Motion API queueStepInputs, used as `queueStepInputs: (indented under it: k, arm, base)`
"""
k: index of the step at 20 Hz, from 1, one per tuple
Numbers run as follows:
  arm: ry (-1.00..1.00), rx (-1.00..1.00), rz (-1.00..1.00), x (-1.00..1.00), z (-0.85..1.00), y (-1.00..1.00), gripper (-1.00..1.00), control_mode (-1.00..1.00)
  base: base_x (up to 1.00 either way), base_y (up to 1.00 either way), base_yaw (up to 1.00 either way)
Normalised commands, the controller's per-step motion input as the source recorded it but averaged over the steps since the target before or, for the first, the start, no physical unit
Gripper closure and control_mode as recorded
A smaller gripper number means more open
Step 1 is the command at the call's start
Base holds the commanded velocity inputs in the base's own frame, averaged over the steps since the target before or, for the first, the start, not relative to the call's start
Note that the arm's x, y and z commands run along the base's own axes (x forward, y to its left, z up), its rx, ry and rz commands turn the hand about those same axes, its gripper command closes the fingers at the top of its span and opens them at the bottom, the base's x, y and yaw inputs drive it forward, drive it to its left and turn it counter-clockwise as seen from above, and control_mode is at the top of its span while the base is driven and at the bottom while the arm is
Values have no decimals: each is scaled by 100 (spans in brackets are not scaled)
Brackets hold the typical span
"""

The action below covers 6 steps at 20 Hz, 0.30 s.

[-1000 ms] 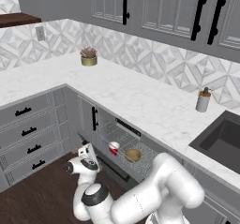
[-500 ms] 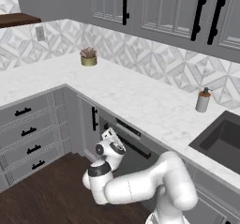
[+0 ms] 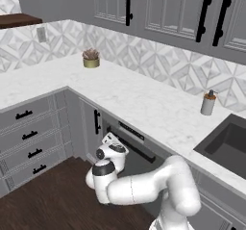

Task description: Pick up the cup and bowl from the counter, place them in the dishwasher, and close the dishwasher door.

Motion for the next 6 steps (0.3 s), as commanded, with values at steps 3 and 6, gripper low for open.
queueStepInputs:
  k: [3, 6]
  arm:
    - [0, -10, 8, 57, -92, -92, -100, -100]
    - [0, -10, 8, 58, -93, -99, -100, -100]
  base:
    - [0, 0, 0]
    - [0, 0, 0]
